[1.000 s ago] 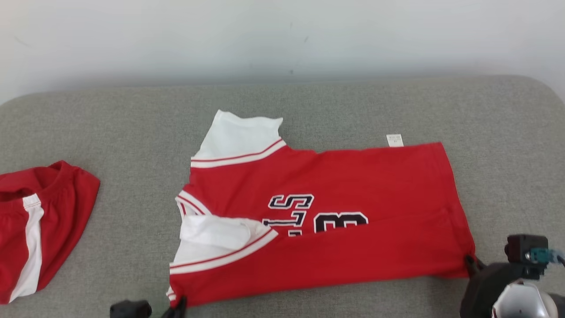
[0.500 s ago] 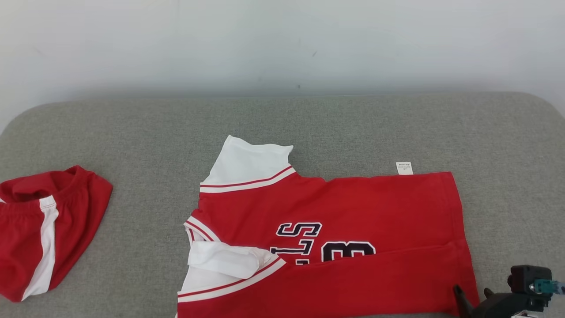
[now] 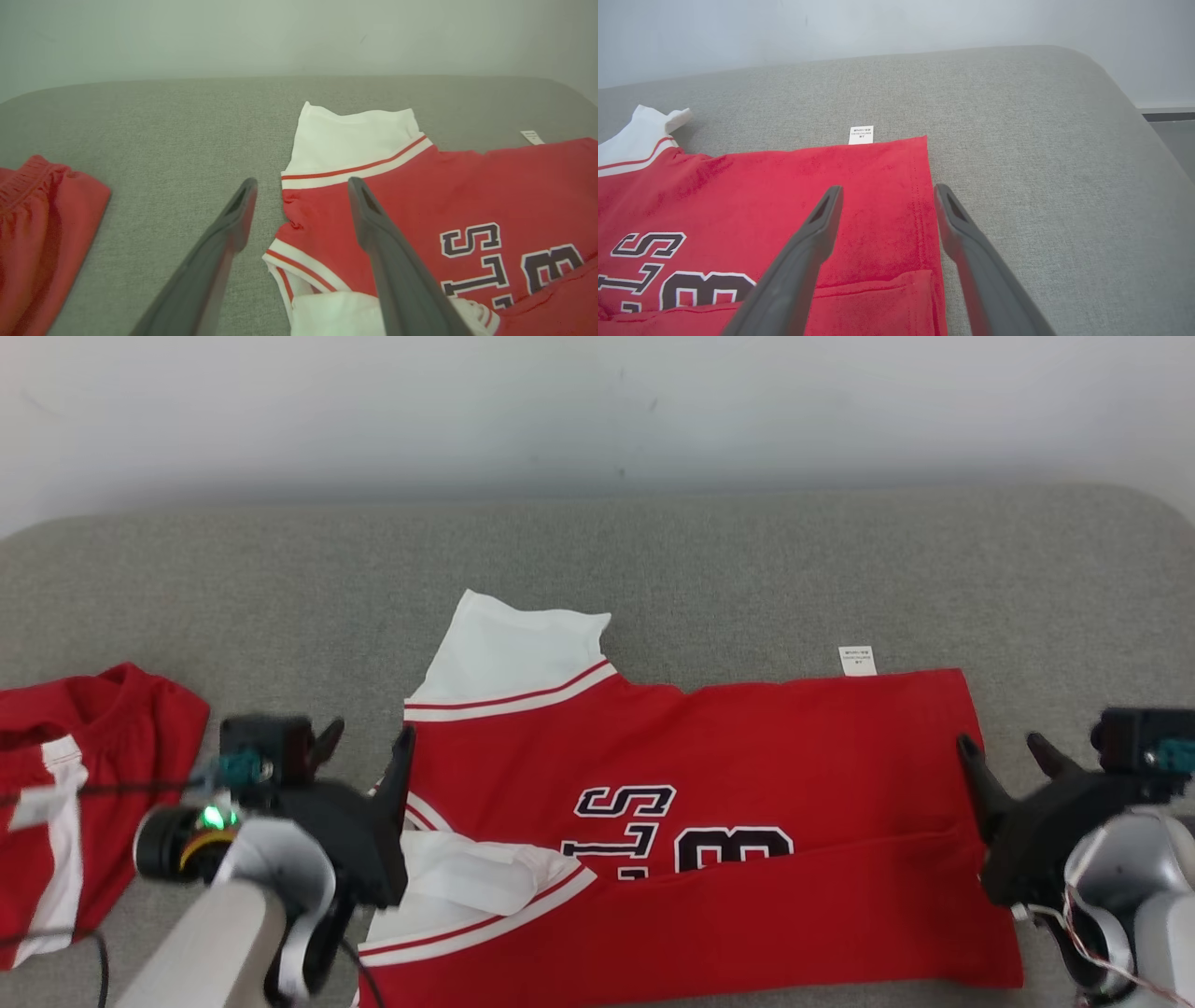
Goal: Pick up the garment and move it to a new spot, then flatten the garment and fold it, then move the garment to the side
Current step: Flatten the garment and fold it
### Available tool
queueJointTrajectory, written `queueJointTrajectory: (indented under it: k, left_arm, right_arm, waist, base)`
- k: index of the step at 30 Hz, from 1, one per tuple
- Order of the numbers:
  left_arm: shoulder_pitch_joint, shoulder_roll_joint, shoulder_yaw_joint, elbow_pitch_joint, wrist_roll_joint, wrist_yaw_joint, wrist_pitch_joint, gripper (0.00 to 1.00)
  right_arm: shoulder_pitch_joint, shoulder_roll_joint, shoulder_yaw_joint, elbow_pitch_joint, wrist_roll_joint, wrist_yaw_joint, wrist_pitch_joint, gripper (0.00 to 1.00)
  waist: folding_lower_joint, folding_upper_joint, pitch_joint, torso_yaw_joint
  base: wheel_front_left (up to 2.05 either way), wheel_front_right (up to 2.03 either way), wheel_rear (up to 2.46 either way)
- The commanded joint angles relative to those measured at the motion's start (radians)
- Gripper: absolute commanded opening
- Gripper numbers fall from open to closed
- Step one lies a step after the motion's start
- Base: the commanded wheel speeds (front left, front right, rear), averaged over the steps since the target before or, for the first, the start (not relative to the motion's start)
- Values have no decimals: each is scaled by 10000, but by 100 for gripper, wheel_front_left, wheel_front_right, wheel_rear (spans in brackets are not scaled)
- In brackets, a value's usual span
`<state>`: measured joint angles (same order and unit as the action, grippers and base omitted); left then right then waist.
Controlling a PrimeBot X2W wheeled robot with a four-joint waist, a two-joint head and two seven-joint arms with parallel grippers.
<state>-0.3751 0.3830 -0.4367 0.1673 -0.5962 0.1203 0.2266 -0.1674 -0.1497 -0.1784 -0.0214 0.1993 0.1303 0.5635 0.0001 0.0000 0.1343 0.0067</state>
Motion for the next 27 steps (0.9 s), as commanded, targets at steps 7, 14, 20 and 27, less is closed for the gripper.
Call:
queueJointTrajectory:
  k: [7,14,20,27]
  left_arm:
    - [-3877,-489,-47,2743,570,-193,436,100]
    - [-5522,-236,-81,4187,625,-769,791,100]
    - [-6159,-33,-105,4646,665,-790,1112,100]
    - [-6192,183,-281,4862,894,-576,1398,100]
  right_arm:
    - [-2924,-332,1590,783,320,12,-297,100]
    - [-4354,-264,2472,1226,551,12,-831,100]
    - [-4354,-443,2470,1473,618,12,-1144,100]
    - [-4139,-618,2356,1674,588,12,-1240,100]
  waist:
    - [-1,0,2439,-1100]
    - [-1,0,3539,-1821]
    - [-1,0,3838,-1989]
    - [-1,0,3680,-1961]
  base:
    - [0,0,0]
    - [0,0,0]
    - [0,0,0]
    - [0,0,0]
